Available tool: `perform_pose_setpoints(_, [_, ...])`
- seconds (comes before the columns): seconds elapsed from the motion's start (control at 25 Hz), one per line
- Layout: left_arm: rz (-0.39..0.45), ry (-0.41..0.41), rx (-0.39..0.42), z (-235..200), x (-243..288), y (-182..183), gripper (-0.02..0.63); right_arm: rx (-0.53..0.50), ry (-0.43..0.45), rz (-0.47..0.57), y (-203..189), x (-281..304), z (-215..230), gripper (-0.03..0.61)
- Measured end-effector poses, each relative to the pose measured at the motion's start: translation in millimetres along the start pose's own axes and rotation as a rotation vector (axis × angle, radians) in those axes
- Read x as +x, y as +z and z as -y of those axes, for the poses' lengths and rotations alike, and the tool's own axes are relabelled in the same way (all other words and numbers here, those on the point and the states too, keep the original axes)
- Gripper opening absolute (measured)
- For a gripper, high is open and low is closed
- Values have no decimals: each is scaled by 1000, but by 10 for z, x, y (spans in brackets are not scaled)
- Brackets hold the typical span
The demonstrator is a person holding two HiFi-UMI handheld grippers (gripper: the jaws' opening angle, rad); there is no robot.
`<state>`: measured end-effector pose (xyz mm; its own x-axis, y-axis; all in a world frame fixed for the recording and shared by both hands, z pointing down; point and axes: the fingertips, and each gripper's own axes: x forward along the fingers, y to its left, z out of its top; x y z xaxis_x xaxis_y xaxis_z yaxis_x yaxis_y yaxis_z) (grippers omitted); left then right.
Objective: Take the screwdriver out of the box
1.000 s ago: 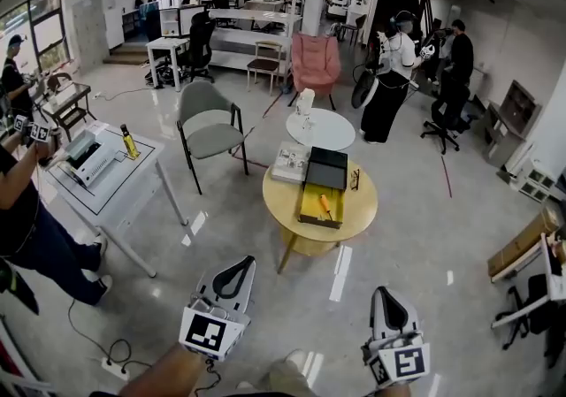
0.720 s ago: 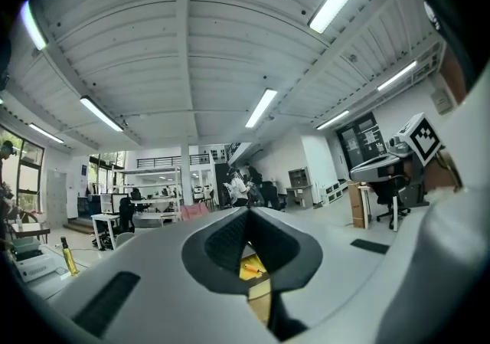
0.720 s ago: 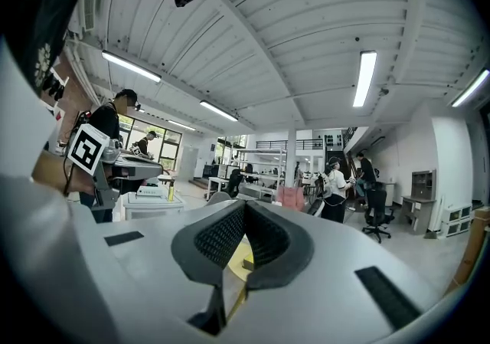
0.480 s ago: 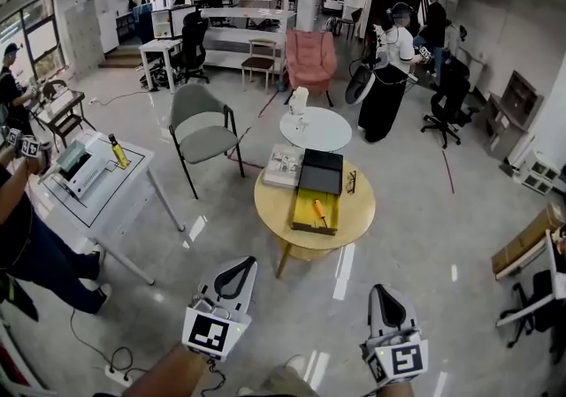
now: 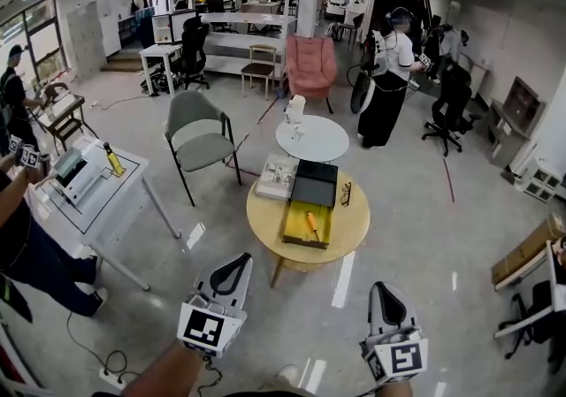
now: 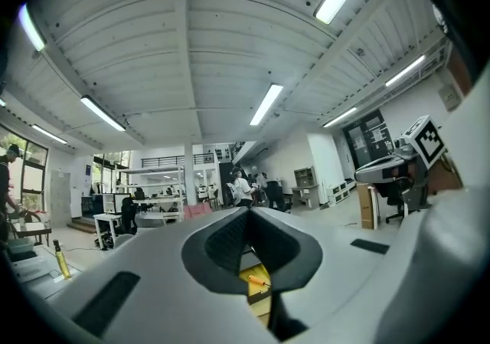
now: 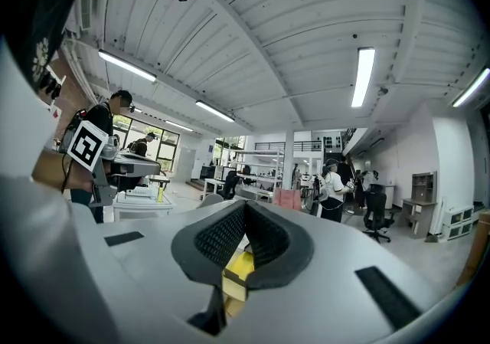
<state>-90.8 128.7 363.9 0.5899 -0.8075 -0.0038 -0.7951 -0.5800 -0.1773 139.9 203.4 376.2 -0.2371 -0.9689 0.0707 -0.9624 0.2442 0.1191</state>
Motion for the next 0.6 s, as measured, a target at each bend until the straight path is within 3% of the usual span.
perform_pose_setpoints(0.2, [-10, -24, -7, 163, 276, 28, 12, -6, 35, 0, 11, 143, 222, 14])
perform_pose_setpoints(0.6, [-18, 27, 4, 274, 570, 74, 12, 12, 88, 29, -10, 342, 636, 14])
